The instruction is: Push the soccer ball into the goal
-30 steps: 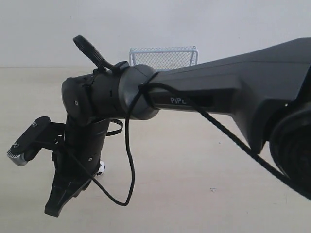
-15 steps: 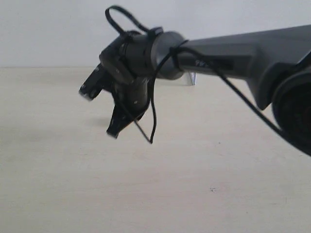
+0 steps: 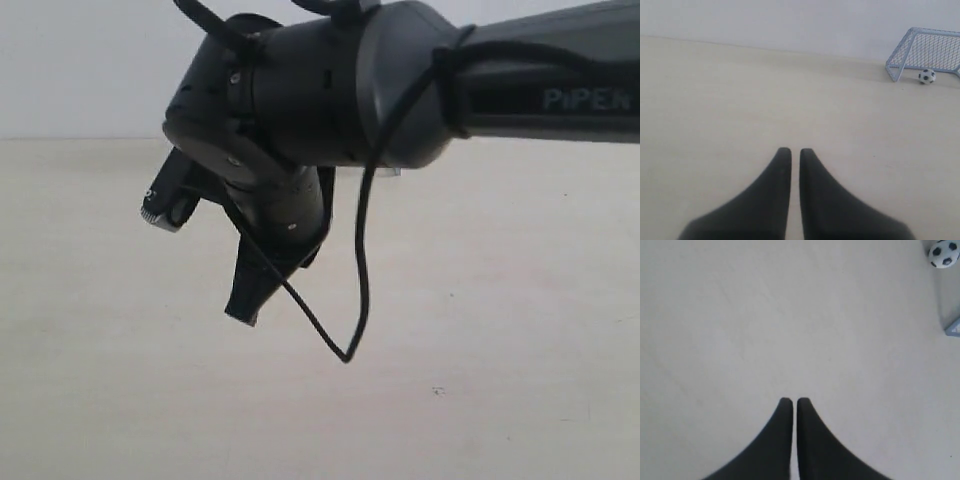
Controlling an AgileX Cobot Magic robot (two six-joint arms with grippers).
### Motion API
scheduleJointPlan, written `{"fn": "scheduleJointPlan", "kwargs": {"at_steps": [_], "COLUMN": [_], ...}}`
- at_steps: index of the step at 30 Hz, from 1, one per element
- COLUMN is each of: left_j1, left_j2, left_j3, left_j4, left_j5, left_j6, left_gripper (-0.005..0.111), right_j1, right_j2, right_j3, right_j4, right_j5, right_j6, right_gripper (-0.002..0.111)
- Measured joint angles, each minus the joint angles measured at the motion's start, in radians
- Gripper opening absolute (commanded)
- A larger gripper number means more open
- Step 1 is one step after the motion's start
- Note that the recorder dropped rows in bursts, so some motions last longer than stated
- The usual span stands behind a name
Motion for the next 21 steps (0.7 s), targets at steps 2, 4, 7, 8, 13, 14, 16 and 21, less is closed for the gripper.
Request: {"fn": "scheduleJointPlan", "kwargs": {"at_steps": [2,4,7,8,13,14,16,21], "left_j1": [0.000,0.000,0.000,0.000,0.000,0.000,0.000,0.000], "left_j2": [0.000,0.000,0.000,0.000,0.000,0.000,0.000,0.000], "left_j3": [0.000,0.000,0.000,0.000,0.000,0.000,0.000,0.000], "left_j4": [0.000,0.000,0.000,0.000,0.000,0.000,0.000,0.000], "left_j5": [0.000,0.000,0.000,0.000,0.000,0.000,0.000,0.000], "left_j6": [0.000,0.000,0.000,0.000,0.000,0.000,0.000,0.000], "left_gripper": [0.006,0.006,0.006,0.006,0.006,0.006,0.006,0.006], "right_j1": [0.016,0.046,0.099,0.113,0.218,0.234,0.258,0.274], "right_j2": [-0.038,-0.097,-0.221,-0.253,-0.519,-0.561,-0.633,-0.857], "right_j3": [0.067,0.166,0.352,0.394,0.669,0.702,0.755,0.883], "right_j4": [-0.002,-0.007,-0.076,-0.097,-0.178,-0.191,-0.214,-0.237], "right_j5": [-0.029,-0.059,-0.088,-0.100,-0.244,-0.267,-0.287,-0.288], "right_j6": [0.040,0.104,0.267,0.316,0.616,0.663,0.754,0.917], "right_gripper": [0.000,0.000,0.000,0.000,0.000,0.000,0.000,0.000]}}
